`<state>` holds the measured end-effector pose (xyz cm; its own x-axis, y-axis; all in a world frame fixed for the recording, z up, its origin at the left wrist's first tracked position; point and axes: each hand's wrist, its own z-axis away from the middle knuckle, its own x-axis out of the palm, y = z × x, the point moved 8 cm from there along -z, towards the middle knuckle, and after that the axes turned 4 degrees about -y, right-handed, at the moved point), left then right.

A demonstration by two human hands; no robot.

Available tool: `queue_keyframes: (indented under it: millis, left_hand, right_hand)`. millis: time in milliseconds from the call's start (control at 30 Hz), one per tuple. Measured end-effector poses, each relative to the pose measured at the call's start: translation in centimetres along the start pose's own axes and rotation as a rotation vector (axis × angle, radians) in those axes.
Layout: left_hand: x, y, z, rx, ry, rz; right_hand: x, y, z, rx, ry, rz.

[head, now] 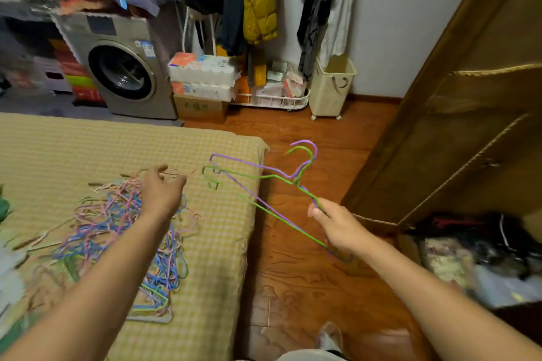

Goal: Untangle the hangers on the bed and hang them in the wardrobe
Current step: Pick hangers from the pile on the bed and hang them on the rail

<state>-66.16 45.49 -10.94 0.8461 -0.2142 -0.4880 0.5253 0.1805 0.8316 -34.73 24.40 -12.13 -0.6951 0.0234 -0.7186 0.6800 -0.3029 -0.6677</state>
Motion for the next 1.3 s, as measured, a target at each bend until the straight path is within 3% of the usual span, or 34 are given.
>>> queue_keyframes:
  millis: [67,167,233,333,467,533,600,633,667,767,867,1000,1167,1300]
  left_hand:
    - [8.3,0.7,5.8,-0.096,-0.328,0.293]
    - [20.7,3.9,17.2,-0.166,-0.919,0.382]
    - [26.1,5.9,21.4,-0.152,-1.116,0.411]
    - [31.2,9.2,22.2,-0.027,-1.167,0.250]
    - [36.9,12.9,22.4,0.191,-1.112,-0.036]
    - [40.4,14.7,24.0,0.269,-1.158,-0.112]
    - [43.3,17.0,25.7,0.296,-1.184,-0.104]
    - [45.1,18.8,26.8,0.318,-1.197,-0.076]
    - [46.8,20.4,27.5,0.345,-1.203,-0.049]
    - [51.7,25.6,29.5,0.434,-1.243,-0.033]
    - [55.5,30.0,33.0,0.444,-1.366,-0.004]
    - [58.5,34.9,36.9,0.422,-1.588,0.015]
    - [63.7,39.2,35.1,0.283,-1.569,-0.071]
    - [67.8,42.2,33.4,0.257,-1.662,-0.204]
  right_hand:
    - [-1.1,2.2,0.6,0.130,0.124,-0.290]
    - [-4.2,3.1,1.4,0.227,0.315,-0.473]
    - [-6.4,3.4,1.6,0.239,0.416,-0.560]
    - [-9.3,5.8,2.4,0.307,0.543,-0.751]
    - [-13.1,11.4,5.1,0.463,0.576,-1.008]
    - [-16.5,14.7,7.0,0.516,0.582,-0.802]
    - [-19.9,18.2,10.0,0.598,0.671,-0.395]
    - [-21.3,20.2,11.9,0.644,0.727,-0.310]
    - [-21.7,21.8,13.4,0.684,0.736,-0.349]
    - [-22.3,25.3,15.3,0.635,0.695,-0.779]
    - [-27.0,26.8,17.4,0.539,0.848,-1.019]
    - [-34.3,29.5,20.4,0.573,1.076,-0.869]
    - [-38.6,33.7,24.8,0.793,1.353,-0.625]
    - [-42.2,34.8,27.3,0.801,1.612,-0.614]
